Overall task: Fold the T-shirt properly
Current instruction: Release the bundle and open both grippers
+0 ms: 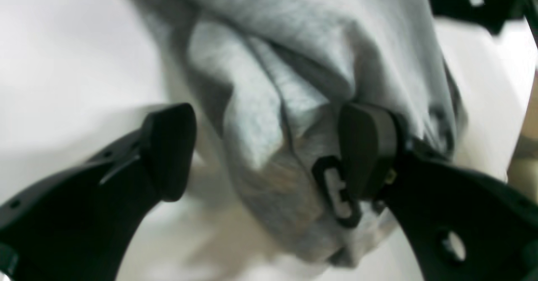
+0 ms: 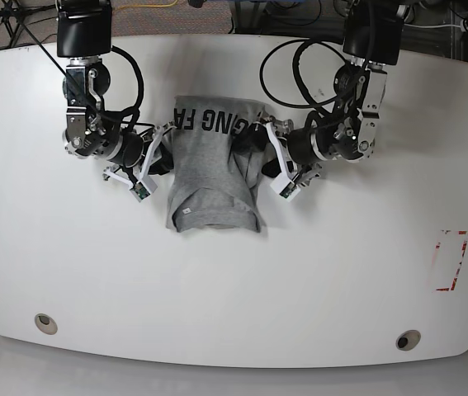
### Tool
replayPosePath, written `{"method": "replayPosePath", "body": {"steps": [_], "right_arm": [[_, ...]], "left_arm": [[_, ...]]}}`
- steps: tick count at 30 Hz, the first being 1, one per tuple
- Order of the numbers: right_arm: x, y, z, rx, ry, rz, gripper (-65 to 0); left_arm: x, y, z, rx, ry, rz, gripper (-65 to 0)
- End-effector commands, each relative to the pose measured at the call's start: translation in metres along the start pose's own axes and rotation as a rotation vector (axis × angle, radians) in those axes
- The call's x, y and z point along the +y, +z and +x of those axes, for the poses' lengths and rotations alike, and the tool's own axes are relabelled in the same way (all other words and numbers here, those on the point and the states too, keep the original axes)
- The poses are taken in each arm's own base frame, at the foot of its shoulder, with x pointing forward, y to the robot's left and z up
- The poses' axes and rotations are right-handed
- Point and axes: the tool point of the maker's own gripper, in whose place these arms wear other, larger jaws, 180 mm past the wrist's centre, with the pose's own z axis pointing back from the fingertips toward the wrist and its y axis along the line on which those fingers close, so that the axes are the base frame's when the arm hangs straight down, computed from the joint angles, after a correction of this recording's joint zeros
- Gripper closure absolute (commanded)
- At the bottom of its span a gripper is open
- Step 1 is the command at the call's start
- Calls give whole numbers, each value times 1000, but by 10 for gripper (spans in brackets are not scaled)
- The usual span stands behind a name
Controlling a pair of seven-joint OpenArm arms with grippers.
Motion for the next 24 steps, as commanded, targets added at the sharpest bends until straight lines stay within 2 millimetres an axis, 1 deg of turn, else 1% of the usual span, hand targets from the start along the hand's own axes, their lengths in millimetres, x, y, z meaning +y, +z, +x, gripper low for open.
{"method": "replayPosePath", "body": {"steps": [1,5,9,10,11,12,13,14,17,18,19,21,23,24], "right_arm": [[6,-2,14,-17,45,19,-89],[12,-4,15,-12,64,34,-87],[17,1,20,-32,84,33,-87],[18,1,21,-34,87,34,-87],[20,3,21,-38,94,33,-87],[22,6,24,-46,106,32,-87],[23,7,26,-50,111,31,-87],[24,12,32,-62,131,24,-87],[18,29,33,-47,158,-21,-87],[18,33,36,-52,165,-30,-87],[18,40,41,-61,179,-46,-87],[23,47,49,-82,188,-60,-87],[28,54,54,-97,196,-73,-87],[28,56,55,-101,198,-77,-87]], "left_arm": [[3,9,-10,55,-24,40,-499],[17,24,-8,23,9,88,-499],[37,38,-10,29,27,138,-499],[40,39,-9,25,30,144,-499],[44,42,-5,15,30,155,-499],[49,45,4,-3,26,167,-499],[51,46,7,-10,23,171,-499],[56,51,17,-30,10,185,-499],[65,67,35,-59,-44,224,-499],[66,70,37,-63,-55,230,-499],[67,77,45,-77,-82,244,-499],[66,85,57,-101,-120,260,-499],[62,94,68,-124,-160,272,-499],[61,96,70,-127,-169,275,-499]]}}
